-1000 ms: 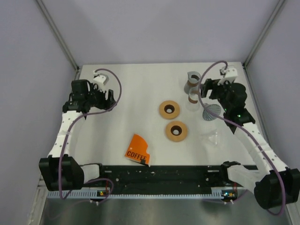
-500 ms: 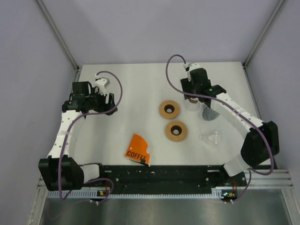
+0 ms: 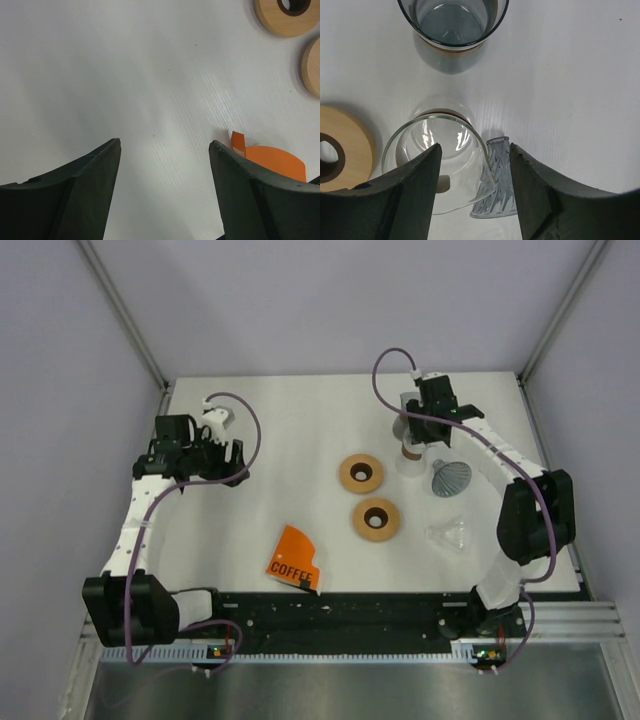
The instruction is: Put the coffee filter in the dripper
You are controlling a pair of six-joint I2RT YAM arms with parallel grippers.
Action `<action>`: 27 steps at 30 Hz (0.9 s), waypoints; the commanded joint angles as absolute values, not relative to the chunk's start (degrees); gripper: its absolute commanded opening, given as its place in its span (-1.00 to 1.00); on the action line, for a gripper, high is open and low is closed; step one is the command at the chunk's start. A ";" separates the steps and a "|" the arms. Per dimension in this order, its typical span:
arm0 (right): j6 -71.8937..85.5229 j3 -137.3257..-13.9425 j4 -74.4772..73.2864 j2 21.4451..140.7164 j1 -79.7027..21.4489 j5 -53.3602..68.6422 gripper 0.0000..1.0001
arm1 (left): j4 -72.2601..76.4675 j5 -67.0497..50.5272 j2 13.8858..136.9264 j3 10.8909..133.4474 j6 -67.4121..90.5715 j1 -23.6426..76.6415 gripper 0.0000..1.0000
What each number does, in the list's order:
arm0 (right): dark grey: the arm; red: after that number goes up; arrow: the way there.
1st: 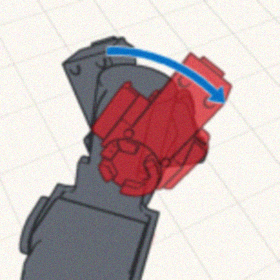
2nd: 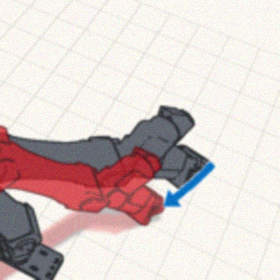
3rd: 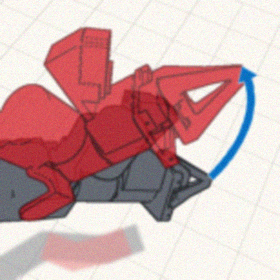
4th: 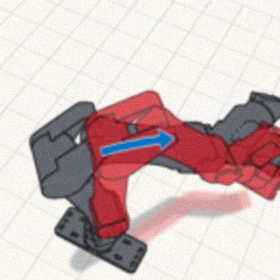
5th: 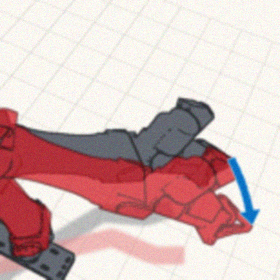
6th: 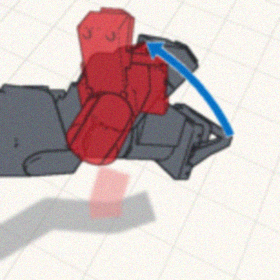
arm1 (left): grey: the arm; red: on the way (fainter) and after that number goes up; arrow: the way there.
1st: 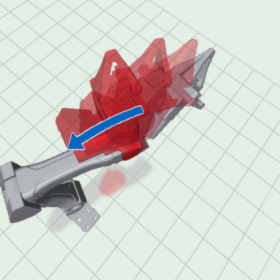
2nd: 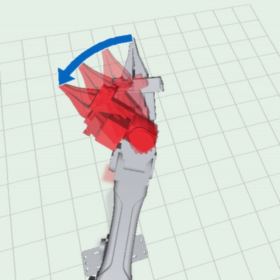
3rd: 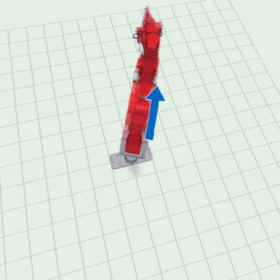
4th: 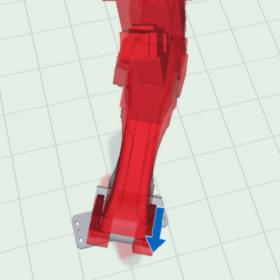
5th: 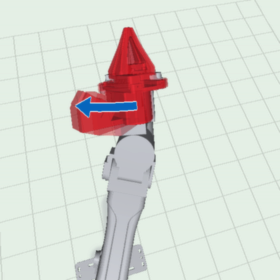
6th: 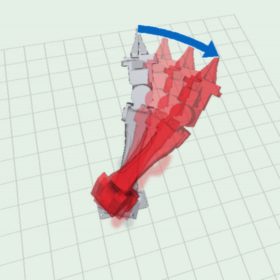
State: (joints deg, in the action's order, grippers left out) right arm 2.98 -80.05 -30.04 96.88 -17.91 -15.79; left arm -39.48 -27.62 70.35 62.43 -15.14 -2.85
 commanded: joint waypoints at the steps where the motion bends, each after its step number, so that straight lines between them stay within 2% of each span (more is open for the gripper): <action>1: 2.02 -84.28 -30.24 100.54 -16.70 -12.05 0.12 | -38.94 -28.30 70.40 62.40 -14.77 -2.64 0.54; 5: 0.36 -85.87 -30.24 103.00 -16.17 -9.33 -0.20 | -38.94 -28.48 70.22 62.14 -14.76 -2.64 0.54; 9: 0.35 -87.45 -32.07 103.45 -16.26 -7.21 -0.84 | -39.02 -27.95 70.22 62.05 -14.94 -2.64 0.54; 11: -1.48 -87.71 -33.22 102.40 -16.61 -8.52 -1.00 | -39.02 -27.95 70.40 62.14 -14.85 -2.64 0.54; 20: -7.12 -93.50 -39.63 97.39 -25.74 -18.19 -1.00 | -38.58 -29.09 71.54 63.37 -13.80 -2.46 0.54; 24: -5.98 -97.55 -40.43 95.72 -29.96 -17.93 -1.00 | -38.85 -29.00 71.54 63.54 -13.71 -2.46 0.54; 27: -3.52 -98.96 -39.56 95.54 -33.12 -13.11 -1.00 | -38.85 -28.57 71.11 63.19 -13.97 -2.46 0.53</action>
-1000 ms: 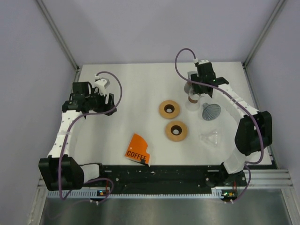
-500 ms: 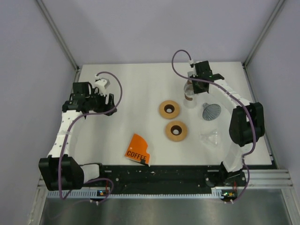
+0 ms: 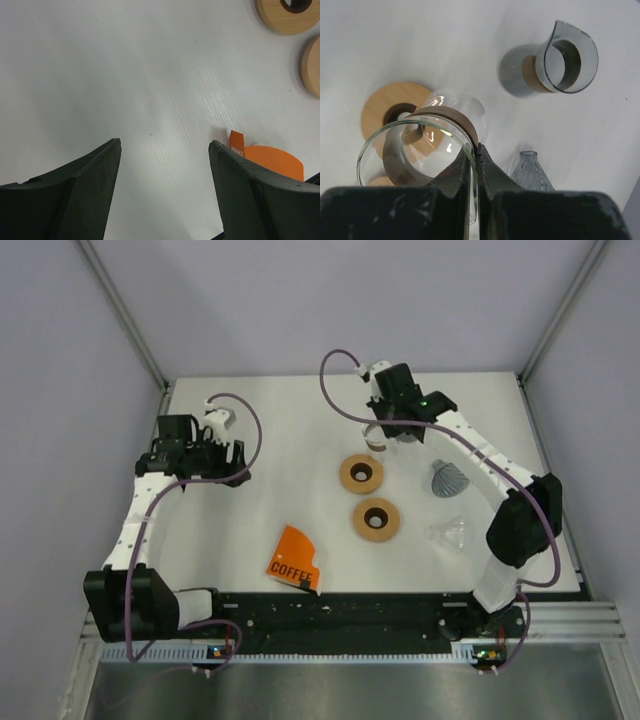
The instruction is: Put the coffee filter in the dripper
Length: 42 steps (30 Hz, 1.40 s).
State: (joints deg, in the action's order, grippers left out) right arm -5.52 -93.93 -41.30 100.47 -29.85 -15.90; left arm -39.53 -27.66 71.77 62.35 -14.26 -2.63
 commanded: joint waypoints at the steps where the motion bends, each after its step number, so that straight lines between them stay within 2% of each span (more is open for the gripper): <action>1: -2.99 -99.14 -38.68 95.80 -34.35 -10.57 -1.00 | -38.76 -28.39 71.10 63.19 -13.89 -2.46 0.54; 7: 1.21 -98.79 -34.64 100.36 -41.04 -2.21 -1.00 | -38.23 -27.07 71.02 63.46 -13.01 -2.55 0.53; 17: 6.76 -94.76 -28.14 107.14 -44.21 6.06 -1.00 | -37.88 -25.57 70.84 62.75 -12.83 -2.55 0.53; 31: 4.40 -93.33 -29.09 111.35 -48.16 -8.17 -1.00 | -37.62 -26.02 71.98 62.49 -12.48 -2.63 0.53; 38: 4.66 -94.30 -30.41 112.68 -48.43 -8.88 -0.80 | -37.97 -25.75 72.25 62.49 -12.57 -2.55 0.54; 41: 4.57 -95.09 -31.11 112.15 -48.34 -7.74 -0.29 | -37.97 -25.58 71.98 62.23 -12.57 -2.55 0.54; 42: 4.40 -95.36 -31.37 111.63 -48.51 -7.13 -0.19 | -37.97 -25.58 71.98 62.14 -12.57 -2.64 0.54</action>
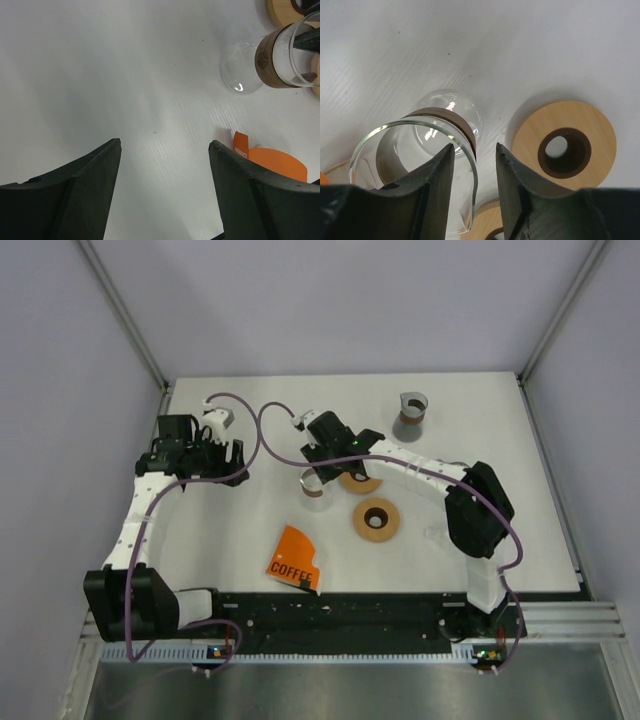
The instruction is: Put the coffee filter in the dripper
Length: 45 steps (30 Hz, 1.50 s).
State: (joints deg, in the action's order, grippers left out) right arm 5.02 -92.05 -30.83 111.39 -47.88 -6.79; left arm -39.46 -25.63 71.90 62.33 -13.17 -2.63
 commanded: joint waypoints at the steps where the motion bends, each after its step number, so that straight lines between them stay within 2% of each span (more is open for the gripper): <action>1: 4.22 -95.62 -31.46 110.93 -48.34 -7.03 -0.12 | -37.97 -25.58 71.98 62.23 -12.66 -2.55 0.54; 6: 2.11 -97.03 -31.46 106.45 -47.90 -8.96 0.26 | -38.06 -25.66 71.98 62.23 -12.66 -2.64 0.54; 10: 5.00 -95.90 -30.33 102.31 -41.68 -2.92 0.60 | -38.23 -25.58 71.72 62.05 -12.75 -2.64 0.54; 13: 8.95 -90.72 -25.94 100.02 -35.00 2.45 0.67 | -38.06 -25.40 71.54 61.70 -12.92 -2.55 0.54; 16: 10.11 -86.23 -24.52 99.93 -31.21 -1.99 0.71 | -37.97 -25.14 71.54 61.70 -12.83 -2.64 0.54; 27: 9.93 -82.79 -25.14 109.77 -28.30 -4.57 0.73 | -38.14 -25.05 72.07 61.61 -12.92 -2.64 0.54; 37: 9.58 -83.94 -25.93 115.57 -28.39 1.23 0.50 | -38.23 -25.22 72.42 61.79 -12.74 -2.64 0.54; 40: 9.32 -84.02 -26.19 116.98 -28.56 1.93 0.37 | -38.23 -25.40 72.33 61.70 -12.74 -2.64 0.54; 42: 8.97 -83.94 -26.72 117.51 -28.65 2.20 0.16 | -38.23 -25.40 72.42 61.70 -12.74 -2.55 0.54; 45: 8.53 -83.76 -27.24 116.81 -29.00 2.11 -0.48 | -38.50 -25.31 72.42 61.96 -12.74 -2.55 0.54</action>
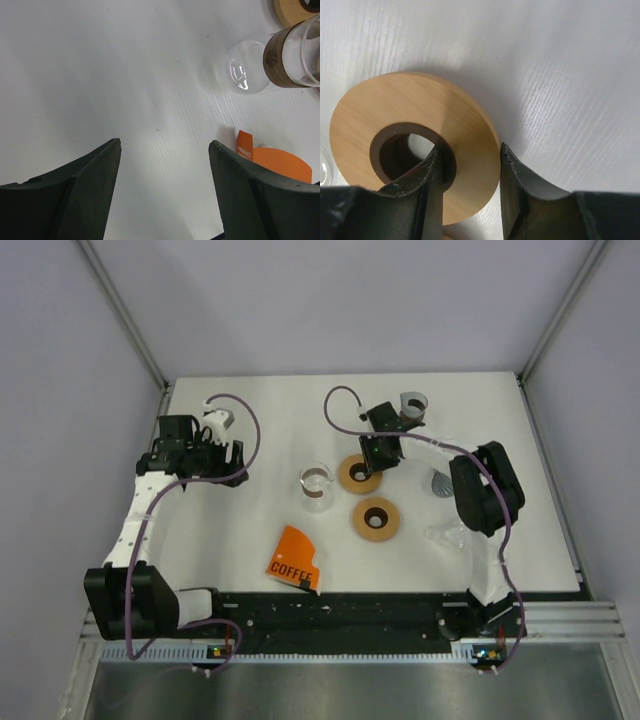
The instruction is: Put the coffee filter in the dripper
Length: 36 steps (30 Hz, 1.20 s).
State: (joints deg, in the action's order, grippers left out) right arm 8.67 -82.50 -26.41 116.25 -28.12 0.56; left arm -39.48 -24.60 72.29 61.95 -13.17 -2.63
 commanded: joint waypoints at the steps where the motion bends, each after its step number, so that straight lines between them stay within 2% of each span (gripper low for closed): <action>1: 8.26 -83.85 -27.25 116.28 -29.09 1.67 -0.63 | -38.67 -25.31 72.42 62.14 -12.92 -2.46 0.54; 4: 7.21 -84.20 -27.68 113.22 -29.09 0.18 -0.98 | -39.55 -25.66 72.33 63.45 -13.36 -2.46 0.52; 5: 6.60 -84.55 -27.86 111.81 -29.27 -1.91 -1.00 | -39.99 -25.84 72.33 64.15 -13.53 -2.55 0.51; 14: -2.26 -89.12 -24.97 95.72 -33.47 -11.85 -1.00 | -43.16 -36.37 71.54 73.20 -12.05 -1.50 0.50; 19: -5.89 -91.93 -22.94 92.37 -39.19 -13.45 -1.00 | -42.71 -37.97 71.54 77.33 -9.15 4.73 0.52; 27: -4.66 -93.78 -21.71 90.71 -42.18 -10.30 -1.00 | -42.54 -35.33 72.25 82.00 -6.51 13.70 0.66; 31: -1.50 -93.69 -21.45 89.39 -43.33 -3.26 -1.00 | -41.49 -38.49 72.86 82.88 -3.18 14.85 0.70; 36: 1.21 -92.81 -20.48 88.77 -45.00 -0.36 -1.00 | -39.20 -39.46 73.39 82.80 -0.09 14.94 0.71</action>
